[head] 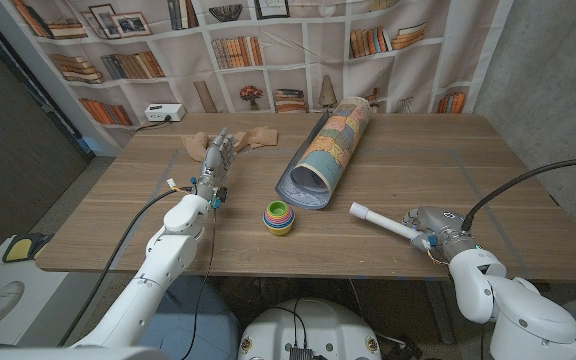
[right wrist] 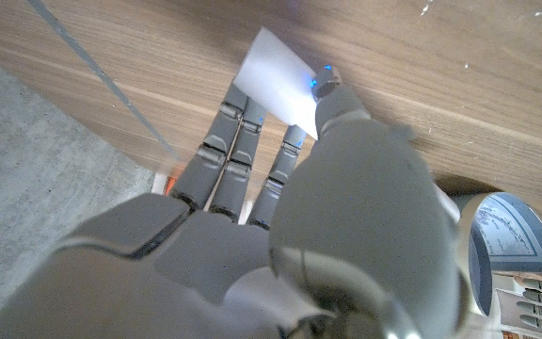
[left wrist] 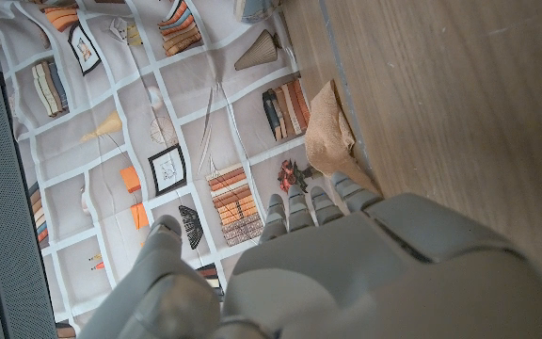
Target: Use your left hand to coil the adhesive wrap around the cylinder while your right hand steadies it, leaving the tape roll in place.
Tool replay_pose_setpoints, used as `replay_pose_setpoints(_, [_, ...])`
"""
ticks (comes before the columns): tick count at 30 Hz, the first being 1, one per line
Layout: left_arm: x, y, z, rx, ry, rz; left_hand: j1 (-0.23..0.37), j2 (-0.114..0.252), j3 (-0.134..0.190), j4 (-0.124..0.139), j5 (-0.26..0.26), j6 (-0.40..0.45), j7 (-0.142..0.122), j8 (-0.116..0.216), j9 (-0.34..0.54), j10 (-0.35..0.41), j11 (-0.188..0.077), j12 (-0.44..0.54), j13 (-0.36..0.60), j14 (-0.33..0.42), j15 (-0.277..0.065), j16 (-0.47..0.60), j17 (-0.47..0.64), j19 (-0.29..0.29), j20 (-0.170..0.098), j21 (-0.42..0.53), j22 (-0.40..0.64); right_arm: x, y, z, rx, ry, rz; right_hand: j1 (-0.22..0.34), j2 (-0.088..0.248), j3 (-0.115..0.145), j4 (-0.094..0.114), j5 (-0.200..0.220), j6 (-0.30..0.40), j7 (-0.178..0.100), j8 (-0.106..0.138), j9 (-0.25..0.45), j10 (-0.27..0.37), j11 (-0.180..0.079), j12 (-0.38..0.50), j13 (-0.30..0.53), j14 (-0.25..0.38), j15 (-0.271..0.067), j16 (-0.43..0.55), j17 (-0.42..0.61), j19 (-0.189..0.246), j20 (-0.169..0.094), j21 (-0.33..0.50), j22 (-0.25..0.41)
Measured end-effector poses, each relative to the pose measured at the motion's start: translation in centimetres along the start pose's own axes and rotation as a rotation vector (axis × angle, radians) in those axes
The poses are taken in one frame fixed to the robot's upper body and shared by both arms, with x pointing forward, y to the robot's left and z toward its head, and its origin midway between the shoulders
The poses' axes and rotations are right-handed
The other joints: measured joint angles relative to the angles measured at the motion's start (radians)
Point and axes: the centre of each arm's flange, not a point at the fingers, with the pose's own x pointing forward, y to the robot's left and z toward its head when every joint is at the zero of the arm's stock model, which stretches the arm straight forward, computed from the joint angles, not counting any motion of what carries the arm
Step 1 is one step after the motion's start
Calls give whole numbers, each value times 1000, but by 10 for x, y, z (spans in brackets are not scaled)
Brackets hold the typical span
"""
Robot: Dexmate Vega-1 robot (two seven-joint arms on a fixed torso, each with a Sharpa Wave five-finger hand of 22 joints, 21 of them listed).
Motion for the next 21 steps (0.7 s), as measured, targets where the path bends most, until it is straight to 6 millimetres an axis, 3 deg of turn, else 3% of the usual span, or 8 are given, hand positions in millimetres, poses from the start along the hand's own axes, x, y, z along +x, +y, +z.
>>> replay_pose_setpoints(21, [4,8,6,3,-13,7,0,0,0,0,0,0,0,0,0,0,0,0,0,0,0,0,0,0,0,0,0,-1,-23,14,-16,-47,-85,4,-4,-3,0,0,7,-3,-1,0,4,-3,0,0,9,1,0,6,-5,-7,38,8])
